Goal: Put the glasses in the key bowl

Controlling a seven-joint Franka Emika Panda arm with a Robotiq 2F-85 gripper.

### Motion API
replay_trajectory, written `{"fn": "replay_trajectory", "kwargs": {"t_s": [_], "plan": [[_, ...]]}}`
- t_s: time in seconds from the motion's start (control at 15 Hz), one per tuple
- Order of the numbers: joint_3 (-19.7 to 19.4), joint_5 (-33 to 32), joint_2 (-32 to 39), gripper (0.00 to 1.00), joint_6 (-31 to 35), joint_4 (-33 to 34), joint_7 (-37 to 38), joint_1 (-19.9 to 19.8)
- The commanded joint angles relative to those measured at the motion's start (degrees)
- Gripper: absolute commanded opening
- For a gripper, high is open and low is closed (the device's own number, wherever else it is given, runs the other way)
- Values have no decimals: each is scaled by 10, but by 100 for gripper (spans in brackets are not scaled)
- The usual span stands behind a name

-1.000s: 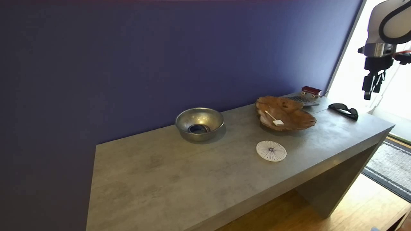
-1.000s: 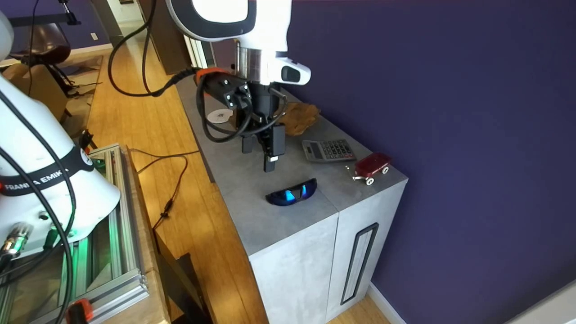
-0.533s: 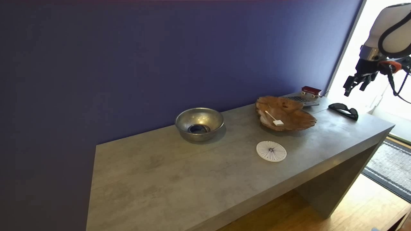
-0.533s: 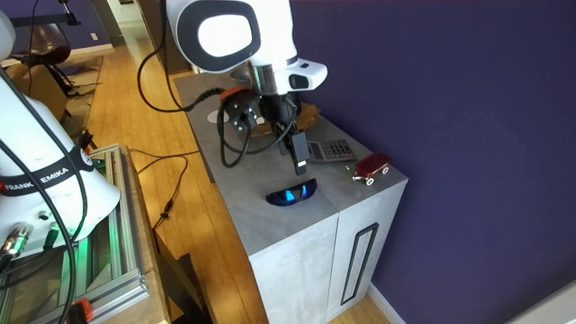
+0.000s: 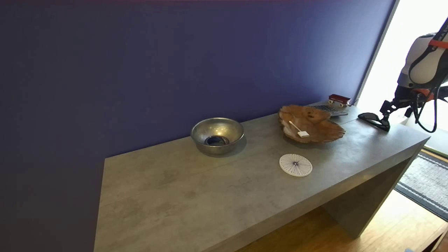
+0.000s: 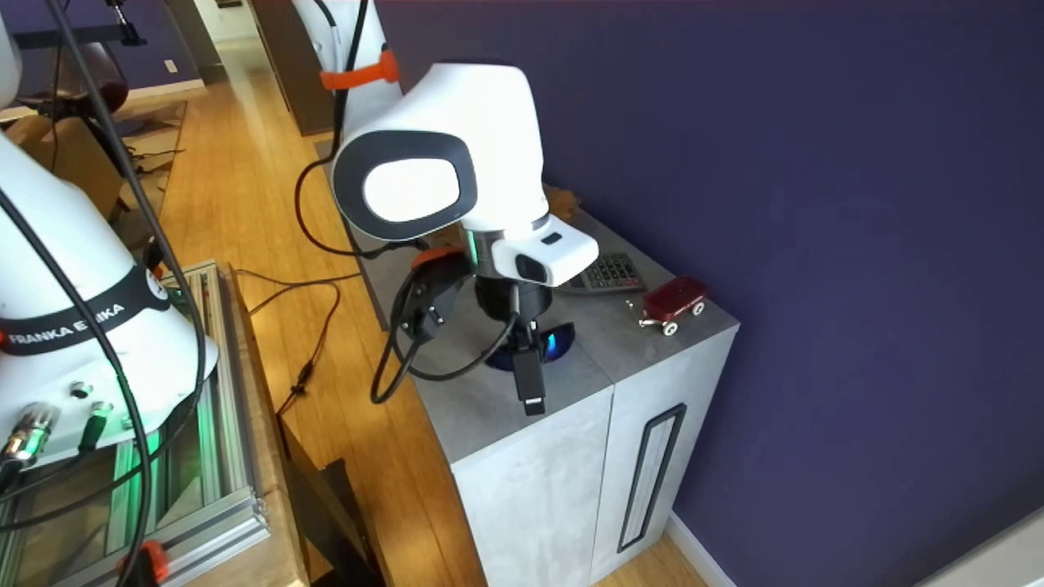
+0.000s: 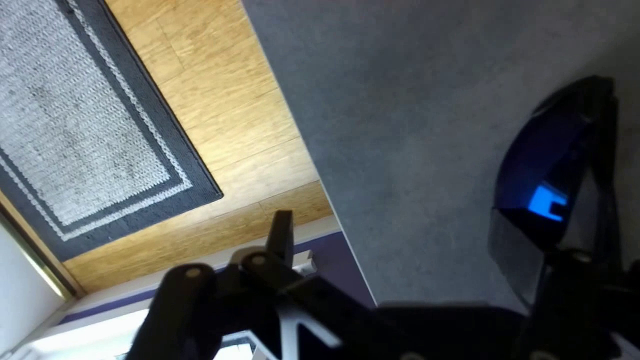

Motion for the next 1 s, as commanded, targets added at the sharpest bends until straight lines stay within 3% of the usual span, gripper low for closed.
{"fn": "replay_trajectory", "kwargs": {"t_s": [0.0, 0.33, 0.93], "plan": [[-8, 59, -4, 100, 22, -6, -7, 15], [-79, 89, -32, 100, 24, -21, -17, 51], [-63, 36, -209, 100, 6, -120, -105, 56]]}}
